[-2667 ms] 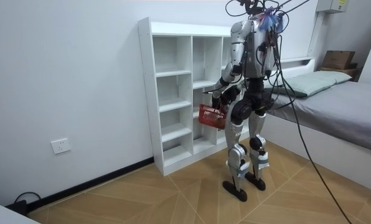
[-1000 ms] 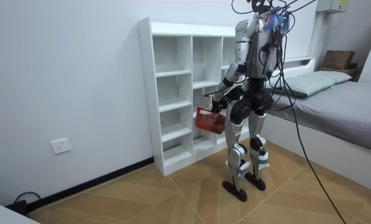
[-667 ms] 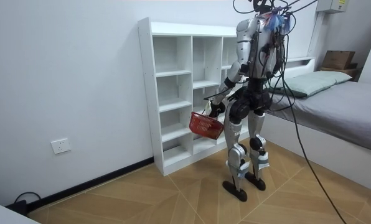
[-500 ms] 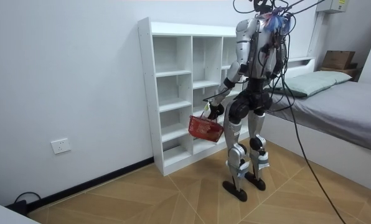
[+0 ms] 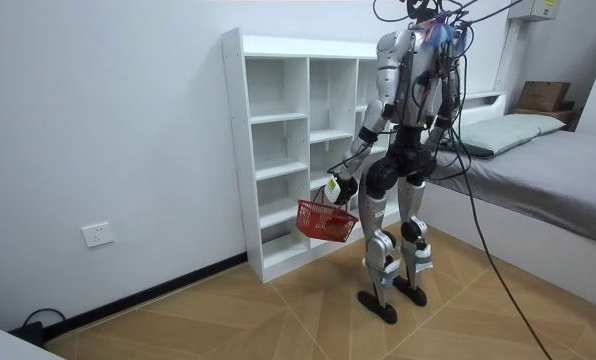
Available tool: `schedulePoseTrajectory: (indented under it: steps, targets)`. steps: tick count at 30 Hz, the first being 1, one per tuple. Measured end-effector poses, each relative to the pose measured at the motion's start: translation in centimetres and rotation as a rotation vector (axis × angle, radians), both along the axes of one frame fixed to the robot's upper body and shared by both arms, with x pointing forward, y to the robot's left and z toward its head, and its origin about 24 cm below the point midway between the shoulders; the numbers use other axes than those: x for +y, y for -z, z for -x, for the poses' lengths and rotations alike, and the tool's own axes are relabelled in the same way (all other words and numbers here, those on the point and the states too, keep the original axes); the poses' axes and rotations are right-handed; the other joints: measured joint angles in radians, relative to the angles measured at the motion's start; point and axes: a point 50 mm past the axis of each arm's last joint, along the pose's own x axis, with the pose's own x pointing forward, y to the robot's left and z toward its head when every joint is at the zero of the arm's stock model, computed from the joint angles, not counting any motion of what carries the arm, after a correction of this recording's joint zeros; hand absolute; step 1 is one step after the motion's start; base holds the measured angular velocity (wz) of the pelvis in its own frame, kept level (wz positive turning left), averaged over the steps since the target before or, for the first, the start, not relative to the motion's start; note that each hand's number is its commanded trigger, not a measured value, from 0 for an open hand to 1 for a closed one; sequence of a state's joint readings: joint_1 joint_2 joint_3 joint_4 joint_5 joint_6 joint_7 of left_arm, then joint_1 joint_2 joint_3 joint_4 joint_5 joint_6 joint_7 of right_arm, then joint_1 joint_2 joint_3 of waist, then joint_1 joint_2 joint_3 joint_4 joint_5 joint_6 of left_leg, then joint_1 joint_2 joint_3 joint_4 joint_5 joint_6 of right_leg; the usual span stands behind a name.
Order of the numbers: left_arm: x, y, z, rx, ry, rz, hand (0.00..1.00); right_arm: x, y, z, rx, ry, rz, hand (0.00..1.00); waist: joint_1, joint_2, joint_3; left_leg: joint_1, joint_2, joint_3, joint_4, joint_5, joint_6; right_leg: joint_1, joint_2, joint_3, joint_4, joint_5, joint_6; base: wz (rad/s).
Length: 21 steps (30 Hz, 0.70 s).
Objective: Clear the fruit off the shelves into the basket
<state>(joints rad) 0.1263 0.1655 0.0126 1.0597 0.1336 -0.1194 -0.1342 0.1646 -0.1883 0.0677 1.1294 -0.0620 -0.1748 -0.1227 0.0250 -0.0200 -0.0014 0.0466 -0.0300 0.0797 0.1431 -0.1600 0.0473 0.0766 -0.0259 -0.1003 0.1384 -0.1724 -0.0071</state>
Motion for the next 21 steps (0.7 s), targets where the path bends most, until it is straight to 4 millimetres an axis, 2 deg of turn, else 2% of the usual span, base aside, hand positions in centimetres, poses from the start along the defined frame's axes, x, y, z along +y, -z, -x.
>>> schedulePoseTrajectory:
  steps: [7,9,10,11,14,21]
  targets:
    - [0.9,0.5,1.9,0.087,-0.128,-0.007,1.0,-0.5,0.8,3.5,0.129,0.266,-0.069,0.0,-0.016,0.004,0.001,0.018,0.0,0.0,-0.009,-0.001,-0.001,0.015,0.001,0.0,-0.003,-0.001,0.0,0.0]
    - [1.0,0.7,2.5,0.12,-0.149,-0.008,1.0,-0.6,0.9,4.2,0.141,0.333,-0.09,0.0,-0.025,0.007,0.0027,0.026,0.0,-0.001,-0.009,-0.003,0.0,0.024,0.0,-0.001,-0.004,-0.002,0.001,0.0]
    - [1.1,0.8,2.9,0.14,-0.161,-0.009,1.0,-0.5,0.9,4.8,0.154,0.373,-0.103,0.0,-0.024,0.009,0.0065,0.034,-0.001,0.0,-0.009,-0.006,0.001,0.03,0.0,-0.001,-0.003,-0.005,0.002,-0.05]
    - [1.2,0.8,3.4,0.151,-0.176,-0.011,1.0,-0.4,1.0,5.3,0.171,0.395,-0.114,0.0,-0.024,0.009,0.005,0.036,-0.001,0.001,-0.008,-0.01,0.002,0.028,0.0,0.005,-0.002,-0.009,0.003,-0.07]
    - [1.2,0.9,4.4,0.181,-0.19,-0.015,1.0,-0.3,1.1,6.8,0.237,0.375,-0.109,0.0,-0.036,0.012,0.0037,0.034,-0.003,0.002,-0.007,-0.011,0.003,0.024,0.0,0.012,-0.002,-0.01,0.004,-0.03]
    - [1.1,1.1,4.8,0.206,-0.206,-0.036,1.0,-0.1,1.2,7.5,0.341,0.277,-0.082,0.0,-0.056,0.014,0.0031,0.041,-0.003,0.004,-0.008,-0.012,0.003,0.025,0.0,0.017,0.012,-0.011,0.005,-0.01]
